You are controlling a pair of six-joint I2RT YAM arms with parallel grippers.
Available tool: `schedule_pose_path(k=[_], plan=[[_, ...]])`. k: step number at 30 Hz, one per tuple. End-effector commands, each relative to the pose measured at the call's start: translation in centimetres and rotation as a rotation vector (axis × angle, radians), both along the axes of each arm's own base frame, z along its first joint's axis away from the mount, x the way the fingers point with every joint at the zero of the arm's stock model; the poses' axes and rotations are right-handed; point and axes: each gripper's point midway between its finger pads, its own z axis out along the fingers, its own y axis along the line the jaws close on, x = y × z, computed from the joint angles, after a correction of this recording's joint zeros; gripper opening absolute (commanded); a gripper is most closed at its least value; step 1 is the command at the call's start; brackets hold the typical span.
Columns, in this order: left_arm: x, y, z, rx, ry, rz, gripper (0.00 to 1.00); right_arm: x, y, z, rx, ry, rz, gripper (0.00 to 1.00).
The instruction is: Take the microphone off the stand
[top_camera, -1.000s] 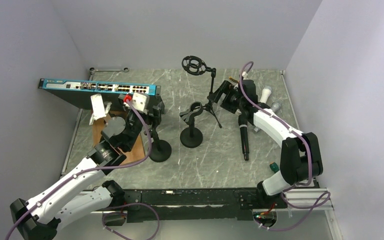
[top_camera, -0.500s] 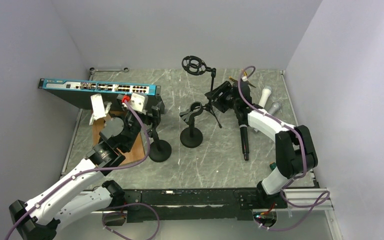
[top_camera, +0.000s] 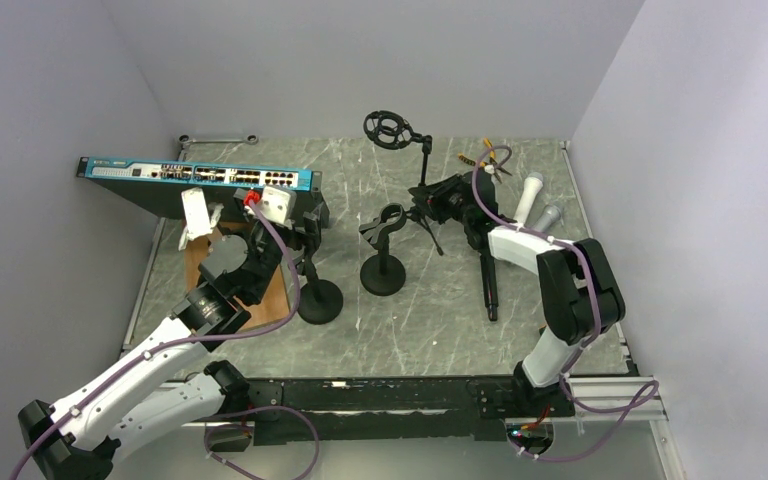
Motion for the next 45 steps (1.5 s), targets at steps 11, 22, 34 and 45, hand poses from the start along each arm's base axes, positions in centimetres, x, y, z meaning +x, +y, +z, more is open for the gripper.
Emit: schedule_pose_path(k=[11,22,34,45], plan=[[-0.6,0.3,3.1,-0.051,-0.074,-0.009,0.91,-3.6,-5.4,-9.9,-0.561,0.42,0.055,0.0],[-0.7,0.9,3.3,-0.044,-0.086,0.014,0.91,-3.6,-8.1,-7.9,-1.1,0.436,0.135,0.0],[-0.6,0.7,3.1,-0.041,-0.079,0.007,0.91,-1.9,-6.4,-4.9,-1.285,0.316,0.248,0.03],[-0.5,0.5,2.9,-0.042,-0.072,0.004,0.91,-2.2,-4.4,-1.1,-0.915,0.075,0.277,0.72]])
